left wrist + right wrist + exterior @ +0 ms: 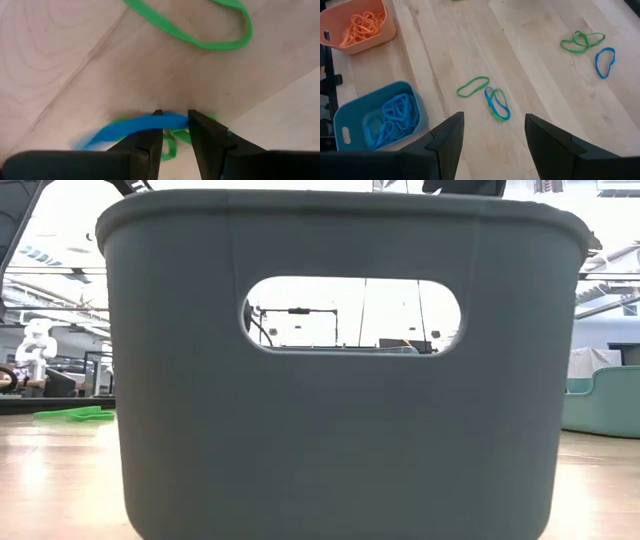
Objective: Sort rubber bands into baskets
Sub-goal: Put the blue rubber band into the blue bin
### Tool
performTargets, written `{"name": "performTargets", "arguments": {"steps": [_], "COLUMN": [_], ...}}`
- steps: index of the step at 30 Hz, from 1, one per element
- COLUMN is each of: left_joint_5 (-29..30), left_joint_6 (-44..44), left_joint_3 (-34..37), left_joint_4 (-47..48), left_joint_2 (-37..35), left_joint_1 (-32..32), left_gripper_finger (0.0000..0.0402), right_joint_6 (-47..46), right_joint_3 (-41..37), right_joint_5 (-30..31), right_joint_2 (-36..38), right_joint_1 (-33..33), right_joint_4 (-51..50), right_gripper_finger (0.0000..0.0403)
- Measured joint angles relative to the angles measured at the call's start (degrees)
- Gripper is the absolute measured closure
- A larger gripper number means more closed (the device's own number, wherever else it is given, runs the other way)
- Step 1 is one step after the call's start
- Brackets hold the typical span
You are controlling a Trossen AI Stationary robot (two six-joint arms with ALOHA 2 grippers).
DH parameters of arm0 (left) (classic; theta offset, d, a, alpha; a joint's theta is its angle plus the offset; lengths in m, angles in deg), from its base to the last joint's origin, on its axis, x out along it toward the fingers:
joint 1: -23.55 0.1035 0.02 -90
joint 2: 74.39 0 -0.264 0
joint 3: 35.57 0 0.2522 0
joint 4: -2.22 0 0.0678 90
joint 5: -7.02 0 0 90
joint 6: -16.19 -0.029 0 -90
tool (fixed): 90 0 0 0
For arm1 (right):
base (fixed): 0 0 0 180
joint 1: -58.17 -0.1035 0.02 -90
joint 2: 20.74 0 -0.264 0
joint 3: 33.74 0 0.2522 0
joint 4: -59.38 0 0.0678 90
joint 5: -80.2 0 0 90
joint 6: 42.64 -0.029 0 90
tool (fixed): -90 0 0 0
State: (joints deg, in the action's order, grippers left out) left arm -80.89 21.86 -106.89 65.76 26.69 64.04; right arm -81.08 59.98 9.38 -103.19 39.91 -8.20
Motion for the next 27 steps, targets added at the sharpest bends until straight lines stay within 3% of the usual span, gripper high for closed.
{"name": "performTargets", "arguments": {"steps": [9,17,27], "left_joint_5": [-0.2,-0.4,0.1], "left_joint_6": [0.0,-0.5,-2.1], "left_joint_3": [0.0,-0.4,-3.8], "left_joint_4": [-0.2,0.1,3.3], "left_joint_2": [0.1,0.2,-0.1], "left_joint_1": [0.0,0.0,-0.7], "left_gripper_finger": [0.0307,0.039,0.0397], "right_joint_6": [1.4,1.7,2.1], "right_joint_3": [0.0,0.0,0.0], "right_joint_5": [0.0,0.0,0.0], "right_joint_2": [0.0,0.0,0.0], "right_joint_1": [0.0,0.0,0.0], "right_joint_4": [0.0,-0.6,-1.0], "right_gripper_finger": [0.0202,0.0202,0.0202]}}
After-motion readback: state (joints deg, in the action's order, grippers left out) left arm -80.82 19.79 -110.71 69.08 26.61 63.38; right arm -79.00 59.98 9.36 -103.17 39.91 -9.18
